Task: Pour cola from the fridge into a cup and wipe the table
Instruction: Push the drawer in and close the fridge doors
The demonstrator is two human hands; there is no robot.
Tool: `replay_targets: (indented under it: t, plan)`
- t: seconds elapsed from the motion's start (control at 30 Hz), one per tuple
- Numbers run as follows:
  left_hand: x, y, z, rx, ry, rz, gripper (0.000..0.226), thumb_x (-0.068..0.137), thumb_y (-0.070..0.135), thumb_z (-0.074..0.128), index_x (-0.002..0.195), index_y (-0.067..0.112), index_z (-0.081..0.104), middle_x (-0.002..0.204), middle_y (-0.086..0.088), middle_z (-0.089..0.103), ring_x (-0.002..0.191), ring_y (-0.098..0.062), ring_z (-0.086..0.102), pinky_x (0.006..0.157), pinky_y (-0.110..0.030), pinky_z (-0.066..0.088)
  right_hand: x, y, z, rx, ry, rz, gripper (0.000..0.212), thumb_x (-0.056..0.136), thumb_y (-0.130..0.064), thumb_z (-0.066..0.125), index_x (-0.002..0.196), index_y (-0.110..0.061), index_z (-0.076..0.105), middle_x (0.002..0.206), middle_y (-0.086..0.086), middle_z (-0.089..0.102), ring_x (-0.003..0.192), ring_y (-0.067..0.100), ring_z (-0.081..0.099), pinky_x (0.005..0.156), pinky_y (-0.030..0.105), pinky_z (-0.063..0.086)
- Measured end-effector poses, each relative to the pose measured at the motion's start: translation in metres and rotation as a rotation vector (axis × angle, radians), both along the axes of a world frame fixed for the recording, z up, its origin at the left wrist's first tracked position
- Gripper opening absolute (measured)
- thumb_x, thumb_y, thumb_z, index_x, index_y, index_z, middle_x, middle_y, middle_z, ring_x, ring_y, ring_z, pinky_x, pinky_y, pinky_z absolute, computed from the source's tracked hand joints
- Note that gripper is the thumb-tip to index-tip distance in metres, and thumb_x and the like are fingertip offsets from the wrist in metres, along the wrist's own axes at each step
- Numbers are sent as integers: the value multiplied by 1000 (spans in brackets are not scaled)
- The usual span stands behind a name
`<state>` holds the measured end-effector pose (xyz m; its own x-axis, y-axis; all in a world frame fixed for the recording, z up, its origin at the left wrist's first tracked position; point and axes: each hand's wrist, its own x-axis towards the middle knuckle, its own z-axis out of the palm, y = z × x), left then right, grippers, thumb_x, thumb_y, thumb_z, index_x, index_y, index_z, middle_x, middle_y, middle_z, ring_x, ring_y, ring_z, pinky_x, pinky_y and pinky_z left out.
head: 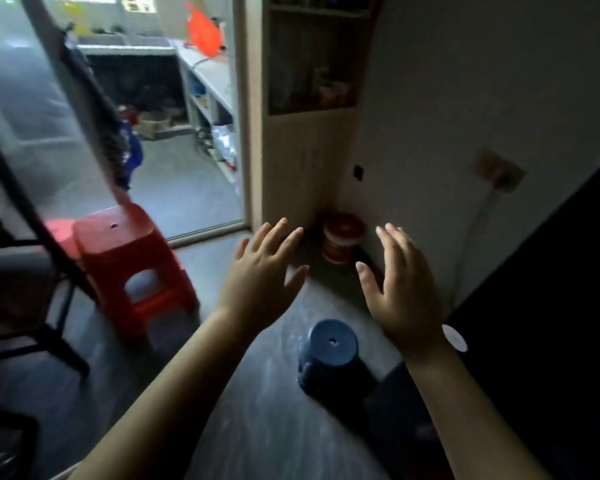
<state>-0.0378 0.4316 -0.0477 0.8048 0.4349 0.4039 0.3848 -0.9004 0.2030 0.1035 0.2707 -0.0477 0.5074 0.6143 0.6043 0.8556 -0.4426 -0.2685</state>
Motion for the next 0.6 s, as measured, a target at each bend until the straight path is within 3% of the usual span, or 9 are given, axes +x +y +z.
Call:
replay_targets:
  t: [0.3,0.6]
  plan:
    - [-202,101,-1,22,5,554,61,83,48,37,129,13,57,135,-16,54,123,-38,51,94,-54,43,-144,174,9,-33,13,497,57,92,-42,42,134,-5,47,137,15,49,129,31,43,107,40,32]
    - [-351,108,12,11,-58,1025,62,82,46,36,129,12,57,134,-15,55,123,-36,51,97,-57,40,-275,286,24,-79,31,974,61,89,-45,43,134,-5,47,136,17,51,125,34,47,105,46,41]
